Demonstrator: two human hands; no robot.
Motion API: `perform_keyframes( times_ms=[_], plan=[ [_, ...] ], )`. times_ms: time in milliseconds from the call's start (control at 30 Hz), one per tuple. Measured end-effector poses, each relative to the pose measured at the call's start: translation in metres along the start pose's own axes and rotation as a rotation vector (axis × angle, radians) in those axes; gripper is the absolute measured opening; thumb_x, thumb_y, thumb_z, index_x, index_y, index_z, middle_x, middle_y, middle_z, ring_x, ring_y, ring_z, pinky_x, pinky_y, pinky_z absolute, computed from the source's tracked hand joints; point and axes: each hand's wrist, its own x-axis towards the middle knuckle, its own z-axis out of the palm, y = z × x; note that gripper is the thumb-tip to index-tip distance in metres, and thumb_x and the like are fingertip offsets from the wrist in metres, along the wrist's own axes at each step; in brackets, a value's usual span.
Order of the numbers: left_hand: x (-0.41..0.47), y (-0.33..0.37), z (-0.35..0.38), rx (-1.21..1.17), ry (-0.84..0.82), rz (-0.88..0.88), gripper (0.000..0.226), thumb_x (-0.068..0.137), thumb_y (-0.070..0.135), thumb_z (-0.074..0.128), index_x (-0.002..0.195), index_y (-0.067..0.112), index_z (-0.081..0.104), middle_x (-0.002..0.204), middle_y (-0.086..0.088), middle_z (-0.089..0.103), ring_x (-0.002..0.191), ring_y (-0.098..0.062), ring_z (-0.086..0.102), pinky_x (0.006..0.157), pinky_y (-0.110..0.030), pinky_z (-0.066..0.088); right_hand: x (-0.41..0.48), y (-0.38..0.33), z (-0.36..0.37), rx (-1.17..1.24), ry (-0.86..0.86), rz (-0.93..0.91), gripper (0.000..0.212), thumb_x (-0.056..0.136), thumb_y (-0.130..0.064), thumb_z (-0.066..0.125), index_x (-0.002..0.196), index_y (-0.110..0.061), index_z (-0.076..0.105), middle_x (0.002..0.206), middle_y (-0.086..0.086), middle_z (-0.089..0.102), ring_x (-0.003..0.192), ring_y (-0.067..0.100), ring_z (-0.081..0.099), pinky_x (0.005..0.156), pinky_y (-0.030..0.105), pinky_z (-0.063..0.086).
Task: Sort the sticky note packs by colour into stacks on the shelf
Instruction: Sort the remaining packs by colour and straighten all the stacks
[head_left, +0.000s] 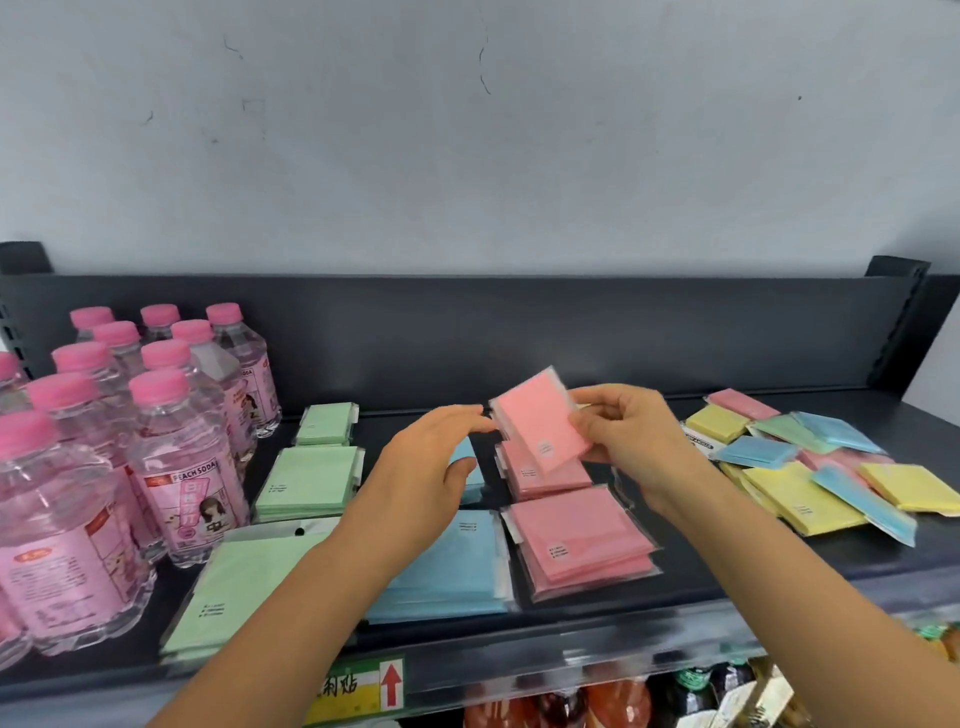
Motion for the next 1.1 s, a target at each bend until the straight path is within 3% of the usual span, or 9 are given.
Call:
perform_keyframes(
  times_ms=[133, 333, 467, 600, 767, 833, 900, 1000, 1100],
  plan=[
    [0.009, -0.003, 0.004, 0.139, -0.154, -0.125, 0.036, 0.094, 0.026, 0.052, 0.130, 0.028, 0.051, 0.135, 0.013, 0.051, 0.126, -0.008, 0.044, 0.104, -0.021, 0.030, 0.018, 0.011, -0.023, 0.017, 0.072, 0.045, 0.019, 0.092, -0.001, 0.052, 0.102, -0.012, 0.064, 0.087, 0.003, 0.067, 0.079, 0.012, 0.065, 0.058, 0.021, 0.053],
    [0.024, -0.010, 0.015, 0.385, -0.372, -0.272, 0.043, 0.095, 0.042, 0.044, 0.130, 0.017, 0.049, 0.137, 0.002, 0.049, 0.126, -0.020, 0.044, 0.099, -0.035, 0.039, 0.038, 0.026, -0.029, -0.065, 0.069, 0.063, 0.022, 0.093, -0.002, 0.049, 0.103, -0.011, 0.066, 0.084, 0.004, 0.066, 0.077, 0.014, 0.064, 0.063, 0.026, 0.053],
    [0.021, -0.026, 0.027, 0.404, -0.388, -0.345, 0.045, 0.094, 0.048, 0.042, 0.118, 0.012, 0.055, 0.126, -0.001, 0.055, 0.118, -0.022, 0.049, 0.094, -0.037, 0.043, 0.050, 0.034, -0.031, -0.018, 0.087, 0.098, 0.025, 0.090, 0.000, 0.052, 0.112, -0.009, 0.060, 0.095, 0.008, 0.063, 0.086, 0.018, 0.064, 0.060, 0.025, 0.053],
    [0.015, -0.036, 0.040, 0.254, -0.313, -0.369, 0.046, 0.095, 0.044, 0.044, 0.126, 0.012, 0.052, 0.131, 0.000, 0.051, 0.123, -0.019, 0.043, 0.102, -0.029, 0.036, 0.067, 0.036, -0.023, 0.098, 0.109, 0.169, 0.030, 0.086, 0.002, 0.056, 0.114, -0.010, 0.056, 0.103, 0.010, 0.060, 0.089, 0.021, 0.065, 0.062, 0.029, 0.057],
    [0.013, -0.038, 0.042, 0.197, -0.236, -0.367, 0.035, 0.097, 0.034, 0.043, 0.122, 0.013, 0.054, 0.128, 0.000, 0.052, 0.121, -0.017, 0.043, 0.098, -0.023, 0.031, 0.097, 0.032, 0.010, 0.022, 0.095, 0.185, 0.023, 0.082, 0.004, 0.059, 0.102, -0.007, 0.060, 0.093, 0.012, 0.062, 0.079, 0.024, 0.065, 0.057, 0.033, 0.057],
    [0.011, -0.039, 0.043, 0.182, -0.224, -0.373, 0.033, 0.097, 0.033, 0.043, 0.121, 0.014, 0.054, 0.127, 0.001, 0.052, 0.120, -0.016, 0.043, 0.096, -0.023, 0.032, 0.107, 0.034, 0.024, -0.079, 0.084, 0.185, 0.017, 0.082, 0.002, 0.059, 0.093, -0.012, 0.060, 0.097, 0.016, 0.064, 0.082, 0.032, 0.066, 0.069, 0.046, 0.058],
    [0.010, -0.040, 0.043, 0.170, -0.219, -0.382, 0.032, 0.097, 0.033, 0.043, 0.120, 0.015, 0.054, 0.127, 0.001, 0.052, 0.119, -0.016, 0.043, 0.095, -0.025, 0.034, 0.114, 0.035, 0.035, -0.228, 0.086, 0.153, 0.012, 0.082, -0.004, 0.059, 0.086, -0.015, 0.061, 0.099, 0.017, 0.065, 0.085, 0.035, 0.065, 0.075, 0.050, 0.056],
    [0.010, -0.043, 0.041, 0.153, -0.208, -0.380, 0.031, 0.097, 0.032, 0.044, 0.119, 0.015, 0.055, 0.127, 0.001, 0.052, 0.119, -0.016, 0.043, 0.097, -0.026, 0.034, 0.120, 0.038, 0.042, -0.524, 0.054, 0.092, 0.022, 0.082, -0.001, 0.053, 0.096, -0.008, 0.068, 0.106, 0.017, 0.066, 0.093, 0.034, 0.062, 0.083, 0.039, 0.052],
    [0.010, -0.046, 0.041, 0.133, -0.197, -0.386, 0.030, 0.096, 0.032, 0.045, 0.119, 0.015, 0.055, 0.128, 0.002, 0.052, 0.120, -0.016, 0.043, 0.097, -0.024, 0.032, 0.116, 0.040, 0.046, -0.788, 0.039, 0.022, 0.021, 0.082, 0.001, 0.050, 0.095, -0.002, 0.066, 0.105, 0.019, 0.066, 0.093, 0.035, 0.060, 0.073, 0.031, 0.045]
  ],
)
